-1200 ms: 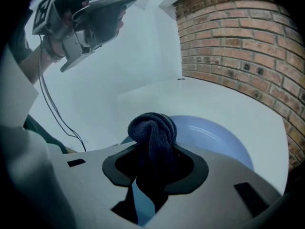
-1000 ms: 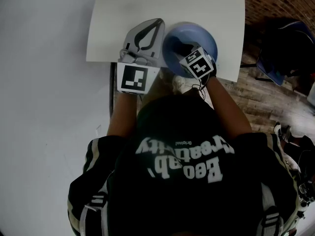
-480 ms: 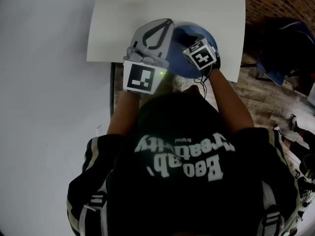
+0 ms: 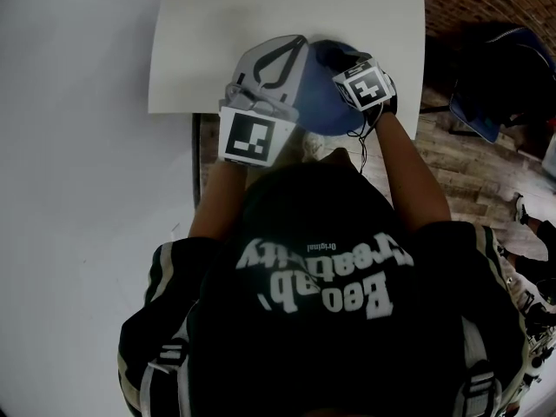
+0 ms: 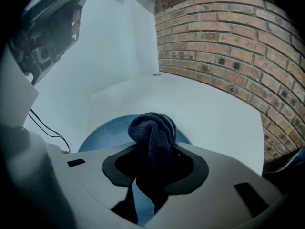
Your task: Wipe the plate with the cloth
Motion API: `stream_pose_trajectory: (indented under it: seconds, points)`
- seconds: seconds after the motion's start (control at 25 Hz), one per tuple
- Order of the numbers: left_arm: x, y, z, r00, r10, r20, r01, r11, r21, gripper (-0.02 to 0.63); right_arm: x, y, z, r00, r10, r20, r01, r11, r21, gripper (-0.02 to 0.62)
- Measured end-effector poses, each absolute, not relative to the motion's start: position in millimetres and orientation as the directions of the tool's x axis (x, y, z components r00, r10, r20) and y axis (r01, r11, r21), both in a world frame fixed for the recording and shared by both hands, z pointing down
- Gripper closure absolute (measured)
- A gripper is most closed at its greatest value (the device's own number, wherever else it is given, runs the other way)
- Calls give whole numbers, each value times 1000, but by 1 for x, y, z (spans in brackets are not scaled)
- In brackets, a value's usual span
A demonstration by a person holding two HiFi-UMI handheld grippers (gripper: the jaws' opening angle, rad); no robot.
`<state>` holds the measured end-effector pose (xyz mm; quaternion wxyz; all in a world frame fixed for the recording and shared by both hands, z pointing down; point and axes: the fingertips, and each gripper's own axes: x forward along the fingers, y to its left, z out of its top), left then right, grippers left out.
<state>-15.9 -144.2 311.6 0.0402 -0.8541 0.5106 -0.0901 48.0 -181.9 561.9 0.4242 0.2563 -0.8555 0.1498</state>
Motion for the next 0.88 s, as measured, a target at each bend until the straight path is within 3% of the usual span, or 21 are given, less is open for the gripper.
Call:
stream_pose_trajectory:
  seconds: [0.88]
  points:
    - [13,-128,310,529,-844,90,-833,-536,-139,603,126,-164,551,-428,-364,827,-665,747,-15,466]
